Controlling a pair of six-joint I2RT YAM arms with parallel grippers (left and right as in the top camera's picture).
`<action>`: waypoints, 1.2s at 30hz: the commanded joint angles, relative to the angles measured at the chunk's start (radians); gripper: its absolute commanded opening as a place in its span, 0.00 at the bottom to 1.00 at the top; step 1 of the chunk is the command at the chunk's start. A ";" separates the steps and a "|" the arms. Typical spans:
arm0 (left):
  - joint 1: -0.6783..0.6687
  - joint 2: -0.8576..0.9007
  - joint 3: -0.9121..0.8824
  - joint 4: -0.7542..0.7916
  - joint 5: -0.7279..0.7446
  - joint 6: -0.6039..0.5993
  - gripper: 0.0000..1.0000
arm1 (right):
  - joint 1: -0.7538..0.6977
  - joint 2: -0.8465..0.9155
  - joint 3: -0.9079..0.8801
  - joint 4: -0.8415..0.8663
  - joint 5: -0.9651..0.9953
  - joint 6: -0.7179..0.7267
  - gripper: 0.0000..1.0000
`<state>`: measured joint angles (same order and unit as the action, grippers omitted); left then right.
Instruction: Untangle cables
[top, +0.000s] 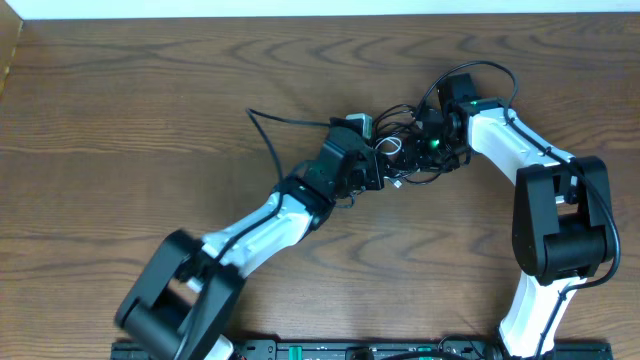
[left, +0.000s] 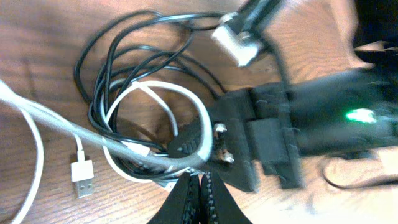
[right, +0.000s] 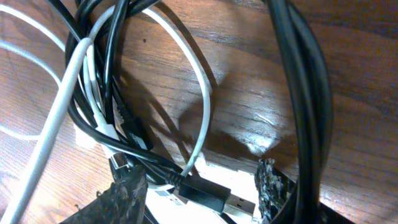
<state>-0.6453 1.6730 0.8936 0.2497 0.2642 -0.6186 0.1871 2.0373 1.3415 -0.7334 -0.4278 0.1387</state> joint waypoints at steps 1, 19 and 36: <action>0.000 -0.063 -0.002 -0.042 -0.051 0.106 0.07 | -0.006 0.020 -0.013 0.000 -0.004 -0.025 0.53; 0.000 -0.029 -0.002 -0.024 -0.187 0.084 0.80 | -0.072 -0.021 0.058 -0.128 -0.027 -0.088 0.56; -0.002 -0.025 -0.002 -0.093 -0.187 0.083 0.79 | -0.065 -0.191 0.058 -0.106 -0.019 -0.032 0.59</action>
<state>-0.6453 1.6321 0.8936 0.1745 0.0978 -0.5453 0.1081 1.8427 1.3922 -0.8509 -0.4435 0.0753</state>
